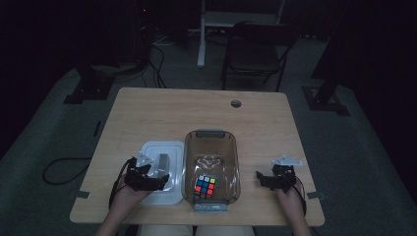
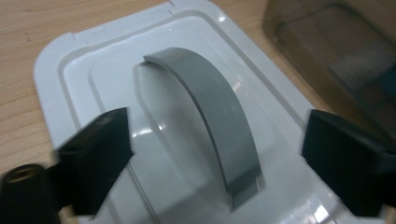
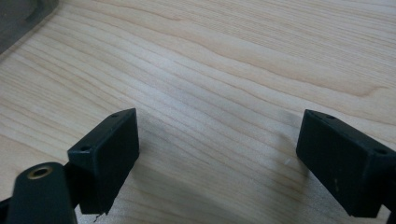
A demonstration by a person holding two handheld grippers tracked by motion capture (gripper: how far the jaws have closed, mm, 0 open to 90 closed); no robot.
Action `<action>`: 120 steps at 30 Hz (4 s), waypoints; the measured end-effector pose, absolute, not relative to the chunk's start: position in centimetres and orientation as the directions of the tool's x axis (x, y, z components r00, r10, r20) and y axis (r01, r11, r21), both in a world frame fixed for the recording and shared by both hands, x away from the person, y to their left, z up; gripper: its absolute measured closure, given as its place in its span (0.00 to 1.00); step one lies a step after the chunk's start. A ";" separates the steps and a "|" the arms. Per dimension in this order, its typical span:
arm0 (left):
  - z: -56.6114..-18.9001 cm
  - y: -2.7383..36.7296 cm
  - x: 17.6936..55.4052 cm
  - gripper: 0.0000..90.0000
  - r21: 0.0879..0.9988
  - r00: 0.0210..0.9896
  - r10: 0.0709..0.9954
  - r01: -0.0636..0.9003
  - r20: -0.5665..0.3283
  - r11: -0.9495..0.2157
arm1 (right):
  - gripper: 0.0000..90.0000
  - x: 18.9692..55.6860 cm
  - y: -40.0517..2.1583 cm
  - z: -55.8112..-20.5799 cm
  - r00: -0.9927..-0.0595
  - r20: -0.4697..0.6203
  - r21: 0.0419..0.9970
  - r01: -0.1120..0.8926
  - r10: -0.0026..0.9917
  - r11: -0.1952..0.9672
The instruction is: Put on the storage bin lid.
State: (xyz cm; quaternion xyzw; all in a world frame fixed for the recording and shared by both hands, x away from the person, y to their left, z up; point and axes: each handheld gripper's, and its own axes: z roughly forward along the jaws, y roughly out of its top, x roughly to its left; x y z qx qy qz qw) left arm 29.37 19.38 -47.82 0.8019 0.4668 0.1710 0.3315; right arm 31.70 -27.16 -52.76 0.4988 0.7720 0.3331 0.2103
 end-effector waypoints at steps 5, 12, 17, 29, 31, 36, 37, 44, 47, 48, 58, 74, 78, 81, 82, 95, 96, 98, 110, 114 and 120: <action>-48.3 18.7 29.7 0.26 0.678 0.520 0.853 0.640 -0.036 -0.362 | 0.14 31.7 -27.2 -52.8 -0.415 0.007 0.724 0.630 0.910 0.281; -48.8 18.3 30.2 0.49 0.671 0.501 0.864 0.658 -0.053 -0.341 | 0.15 31.6 -27.1 -52.8 -0.417 0.008 0.725 0.628 0.909 0.282; -49.2 18.4 30.5 0.59 0.662 0.495 0.867 0.672 -0.065 -0.334 | 0.15 31.5 -27.1 -52.7 -0.420 0.009 0.726 0.627 0.907 0.283; -48.8 20.2 30.9 0.77 0.669 0.484 0.863 0.689 -0.142 -0.277 | 0.15 31.1 -25.7 -52.2 -0.467 0.039 0.753 0.595 0.883 0.281; -48.6 20.5 30.9 0.78 0.676 0.483 0.862 0.688 -0.154 -0.265 | 0.15 30.8 -25.3 -51.9 -0.490 0.045 0.765 0.577 0.871 0.285; -47.8 21.6 30.8 0.78 0.687 0.478 0.861 0.685 -0.172 -0.243 | 0.15 30.1 -23.9 -51.2 -0.543 0.054 0.796 0.530 0.838 0.293; -47.6 21.8 30.8 0.78 0.689 0.475 0.861 0.687 -0.183 -0.232 | 0.15 30.0 -23.7 -51.2 -0.556 0.060 0.798 0.526 0.829 0.295; -45.9 23.4 30.5 0.79 0.705 0.465 0.867 0.675 -0.179 -0.217 | 0.14 29.4 -21.7 -51.4 -0.613 0.069 0.796 0.509 0.787 0.327; -45.1 24.0 30.2 0.79 0.714 0.463 0.866 0.670 -0.188 -0.203 | 0.14 29.1 -20.8 -51.6 -0.646 0.078 0.786 0.508 0.759 0.351; -44.9 24.2 30.1 0.79 0.720 0.460 0.868 0.666 -0.188 -0.197 | 0.14 29.0 -20.7 -51.7 -0.653 0.081 0.786 0.506 0.753 0.355; -40.6 25.5 29.2 0.79 0.767 0.493 0.850 0.613 -0.185 -0.188 | 0.14 28.6 -18.4 -51.8 -0.691 0.073 0.780 0.489 0.720 0.390; -36.3 24.5 29.1 0.81 0.835 0.595 0.770 0.527 -0.231 -0.156 | 0.14 29.7 -14.0 -51.7 -0.738 0.073 0.783 0.459 0.671 0.420; -36.3 23.8 29.4 0.81 0.836 0.623 0.741 0.525 -0.252 -0.157 | 0.14 30.2 -13.0 -51.7 -0.746 0.067 0.785 0.449 0.663 0.427; -36.4 23.3 29.6 0.81 0.832 0.653 0.701 0.533 -0.286 -0.157 | 0.14 30.5 -12.3 -51.6 -0.749 0.074 0.781 0.454 0.659 0.429; -36.4 23.1 29.7 0.81 0.830 0.660 0.692 0.534 -0.292 -0.159 | 0.14 30.5 -12.0 -51.7 -0.750 0.073 0.783 0.451 0.657 0.429; -37.5 20.9 30.4 0.81 0.808 0.696 0.645 0.554 -0.316 -0.202 | 0.14 31.3 -9.2 -51.7 -0.768 0.061 0.776 0.438 0.638 0.453; -37.5 20.8 30.5 0.82 0.806 0.697 0.644 0.555 -0.317 -0.204 | 0.14 31.4 -8.9 -51.7 -0.768 0.059 0.778 0.436 0.638 0.452; -37.7 20.5 30.6 0.82 0.805 0.702 0.639 0.555 -0.316 -0.211 | 0.14 31.5 -8.4 -51.8 -0.769 0.062 0.780 0.435 0.637 0.449; -38.7 19.1 31.8 0.81 0.774 0.718 0.605 0.582 -0.344 -0.250 | 0.14 31.8 -9.9 -51.5 -0.736 0.070 0.796 0.448 0.674 0.407; -39.2 18.7 32.3 0.81 0.757 0.711 0.604 0.601 -0.361 -0.255 | 0.14 32.0 -10.9 -51.2 -0.719 0.073 0.805 0.451 0.691 0.385; -39.6 19.0 32.7 0.81 0.747 0.706 0.589 0.618 -0.393 -0.243 | 0.14 32.2 -11.8 -50.9 -0.703 0.079 0.812 0.456 0.707 0.363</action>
